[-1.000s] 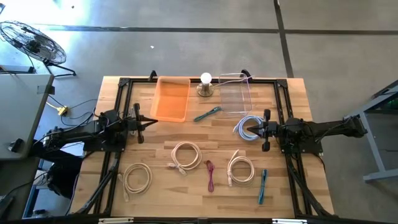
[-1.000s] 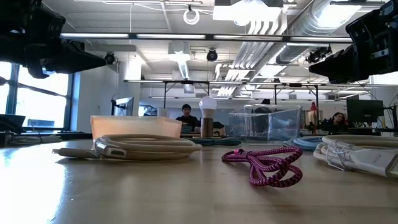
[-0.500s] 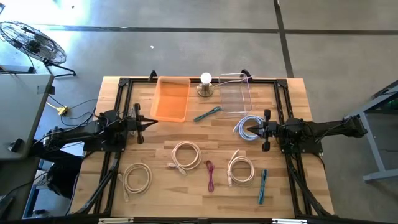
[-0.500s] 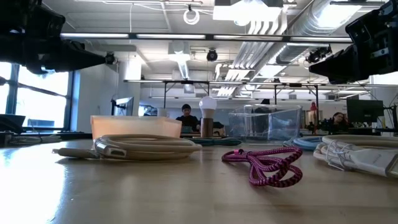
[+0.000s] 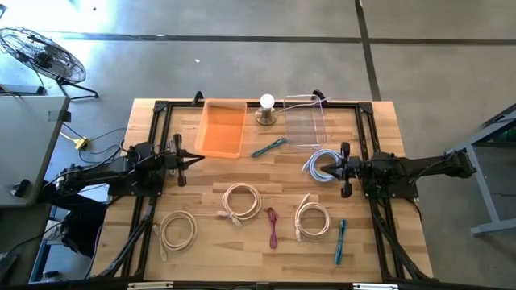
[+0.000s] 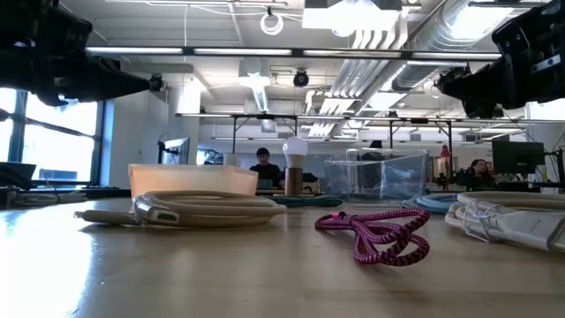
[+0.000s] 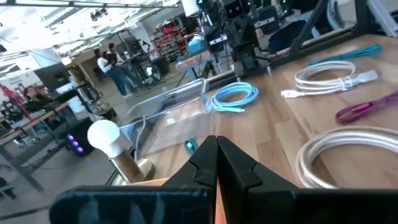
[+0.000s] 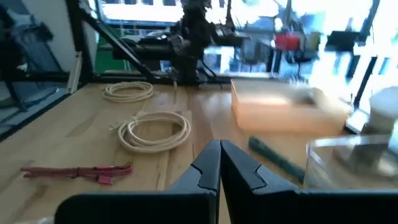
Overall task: Pick & Place USB Port
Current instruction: Put the blue HDMI cable into the orange bin
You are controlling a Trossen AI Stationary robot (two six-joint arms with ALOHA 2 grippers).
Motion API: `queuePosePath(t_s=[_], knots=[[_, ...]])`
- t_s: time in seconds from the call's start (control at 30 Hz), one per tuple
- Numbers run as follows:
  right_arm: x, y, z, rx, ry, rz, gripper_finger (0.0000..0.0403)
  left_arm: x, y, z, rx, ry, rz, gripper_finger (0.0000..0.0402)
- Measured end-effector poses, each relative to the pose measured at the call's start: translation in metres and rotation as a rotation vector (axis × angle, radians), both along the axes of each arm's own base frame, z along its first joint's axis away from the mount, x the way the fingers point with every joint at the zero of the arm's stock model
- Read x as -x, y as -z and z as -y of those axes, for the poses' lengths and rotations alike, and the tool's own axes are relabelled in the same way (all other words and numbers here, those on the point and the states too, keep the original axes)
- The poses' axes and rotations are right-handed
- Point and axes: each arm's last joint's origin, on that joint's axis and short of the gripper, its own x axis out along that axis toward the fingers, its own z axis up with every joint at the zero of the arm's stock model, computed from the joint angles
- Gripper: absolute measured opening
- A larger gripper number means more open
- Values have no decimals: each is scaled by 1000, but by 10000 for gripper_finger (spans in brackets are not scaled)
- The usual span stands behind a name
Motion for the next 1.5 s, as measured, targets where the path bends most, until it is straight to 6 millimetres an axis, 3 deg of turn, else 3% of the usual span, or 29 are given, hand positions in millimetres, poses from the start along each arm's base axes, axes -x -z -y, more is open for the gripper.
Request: queuePosePath(t_s=[0.1,0.27,0.47,0.6,0.8,1.1,1.33,1.5], knots=[[0,-9,1,61,26,46,2,0,0,1,1,48,-13,1],[4,-42,4,70,125,83,7,0,1,2,-32,67,-26,1],[-3,-84,-2,295,119,-8,2,0,1,2,-30,72,-29,1],[-21,-116,-7,380,205,-144,2,0,1,2,-23,75,-31,1],[-55,-148,-17,368,260,-477,1,0,1,2,-27,67,-35,1],[-84,-155,-27,207,348,-926,1,0,3,0,-74,-13,-55,1],[-95,-135,-34,-70,375,-1037,7,0,3,0,-94,-10,-55,1],[-94,-125,-34,-147,421,-1075,44,0,3,-1,-98,-23,-58,1]])
